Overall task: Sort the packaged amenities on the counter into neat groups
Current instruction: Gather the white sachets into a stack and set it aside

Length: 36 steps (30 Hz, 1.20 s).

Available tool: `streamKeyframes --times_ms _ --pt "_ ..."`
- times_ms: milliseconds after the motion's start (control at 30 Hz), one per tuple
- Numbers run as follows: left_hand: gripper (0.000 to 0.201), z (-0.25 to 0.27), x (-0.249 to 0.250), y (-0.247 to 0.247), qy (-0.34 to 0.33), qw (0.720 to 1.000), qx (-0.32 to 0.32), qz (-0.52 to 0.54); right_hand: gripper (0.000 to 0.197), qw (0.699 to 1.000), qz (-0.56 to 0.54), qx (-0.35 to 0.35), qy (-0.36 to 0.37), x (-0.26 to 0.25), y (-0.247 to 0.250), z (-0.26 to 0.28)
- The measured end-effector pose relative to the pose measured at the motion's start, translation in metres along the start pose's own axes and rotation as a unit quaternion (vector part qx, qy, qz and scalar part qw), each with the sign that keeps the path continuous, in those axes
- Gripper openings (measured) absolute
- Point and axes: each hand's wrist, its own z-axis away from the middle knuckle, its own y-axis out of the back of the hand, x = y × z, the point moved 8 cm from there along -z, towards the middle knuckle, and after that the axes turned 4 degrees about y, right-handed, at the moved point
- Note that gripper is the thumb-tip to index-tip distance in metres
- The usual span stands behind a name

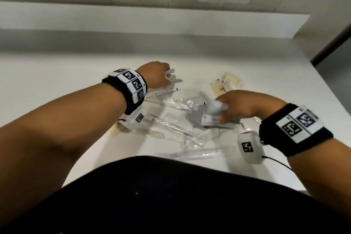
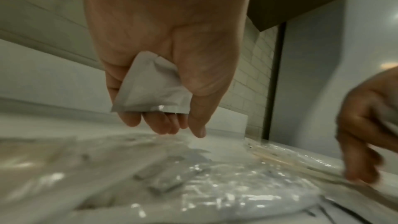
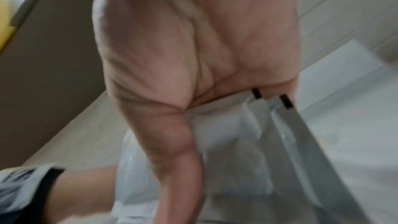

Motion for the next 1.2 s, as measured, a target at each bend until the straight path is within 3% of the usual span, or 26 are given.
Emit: streamKeyframes --times_ms 100,233,333,467,567,700,767,800,833,867,933,1000,1100,1200 --pt "0.021 0.007 0.027 0.005 -0.06 0.998 0.032 0.003 0.028 0.992 -0.091 0.081 -0.023 0.038 0.023 0.019" --pt "0.018 0.033 0.073 -0.018 -0.173 0.982 -0.067 0.026 0.023 0.975 -0.164 0.137 -0.054 0.076 0.029 0.034" --pt "0.032 0.042 0.105 -0.036 -0.204 0.973 -0.107 0.017 0.024 0.973 -0.184 0.116 -0.073 0.082 0.015 0.029" --pt "0.051 0.036 0.133 -0.054 -0.207 0.972 -0.102 -0.031 0.052 0.984 -0.12 0.085 -0.096 0.083 0.002 0.025" --pt "0.059 0.032 0.14 -0.064 -0.209 0.969 -0.101 -0.083 0.041 0.982 -0.112 0.102 -0.113 0.093 0.002 0.03" --pt "0.036 0.031 0.14 -0.052 -0.171 0.98 -0.094 -0.044 0.03 0.973 -0.126 0.156 -0.113 0.1 0.005 0.036" --pt "0.017 0.032 0.137 -0.032 -0.152 0.986 -0.049 0.043 0.026 0.953 -0.155 0.239 -0.102 0.099 0.018 0.042" --pt "0.012 0.031 0.135 -0.017 -0.138 0.983 -0.017 0.117 0.026 0.929 -0.201 0.298 -0.086 0.097 0.031 0.048" --pt "0.009 0.031 0.13 -0.004 -0.114 0.968 0.006 0.223 0.029 0.897 -0.268 0.348 -0.058 0.094 0.041 0.053" --pt "0.011 0.031 0.126 0.009 -0.086 0.932 0.019 0.352 0.032 0.865 -0.322 0.385 -0.021 0.089 0.056 0.056" --pt "0.014 0.033 0.124 0.019 -0.039 0.809 -0.011 0.586 0.035 0.814 -0.402 0.414 0.057 0.067 0.079 0.056" --pt "0.023 0.037 0.136 0.02 -0.025 0.717 -0.052 0.695 0.034 0.778 -0.467 0.401 0.122 0.04 0.094 0.048" --pt "0.042 0.043 0.151 0.018 -0.023 0.644 -0.095 0.758 0.027 0.748 -0.51 0.403 0.137 0.016 0.104 0.027" --pt "0.054 0.051 0.157 0.018 -0.029 0.602 -0.1 0.792 0.038 0.764 -0.475 0.425 0.104 0.011 0.101 0.008"
